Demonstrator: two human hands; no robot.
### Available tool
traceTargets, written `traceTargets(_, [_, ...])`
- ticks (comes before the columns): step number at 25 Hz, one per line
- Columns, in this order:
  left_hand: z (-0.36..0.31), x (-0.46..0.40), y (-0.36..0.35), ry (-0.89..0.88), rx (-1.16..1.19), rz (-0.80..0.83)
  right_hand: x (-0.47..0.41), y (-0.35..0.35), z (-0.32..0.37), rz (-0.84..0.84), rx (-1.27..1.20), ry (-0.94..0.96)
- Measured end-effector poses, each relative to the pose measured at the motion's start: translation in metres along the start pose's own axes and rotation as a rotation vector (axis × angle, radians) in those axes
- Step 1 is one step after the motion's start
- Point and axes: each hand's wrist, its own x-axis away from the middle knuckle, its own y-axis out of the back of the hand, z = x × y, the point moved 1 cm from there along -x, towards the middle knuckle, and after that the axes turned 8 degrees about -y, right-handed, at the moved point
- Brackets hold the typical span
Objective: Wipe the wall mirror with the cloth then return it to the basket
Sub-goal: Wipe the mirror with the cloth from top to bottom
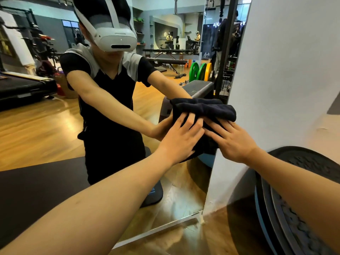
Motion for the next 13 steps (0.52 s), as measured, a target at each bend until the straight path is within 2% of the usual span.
traceTargets(7, [-0.014, -0.020, -0.015, -0.071, -0.012, -0.019, 0.025, -0.019, -0.006, -0.013, 0.001, -0.071])
traceTargets(13, [-0.053, -0.007, -0.034, -0.106, -0.060, 0.060, 0.061, -0.048, 0.015, 0.041, 0.003, -0.115])
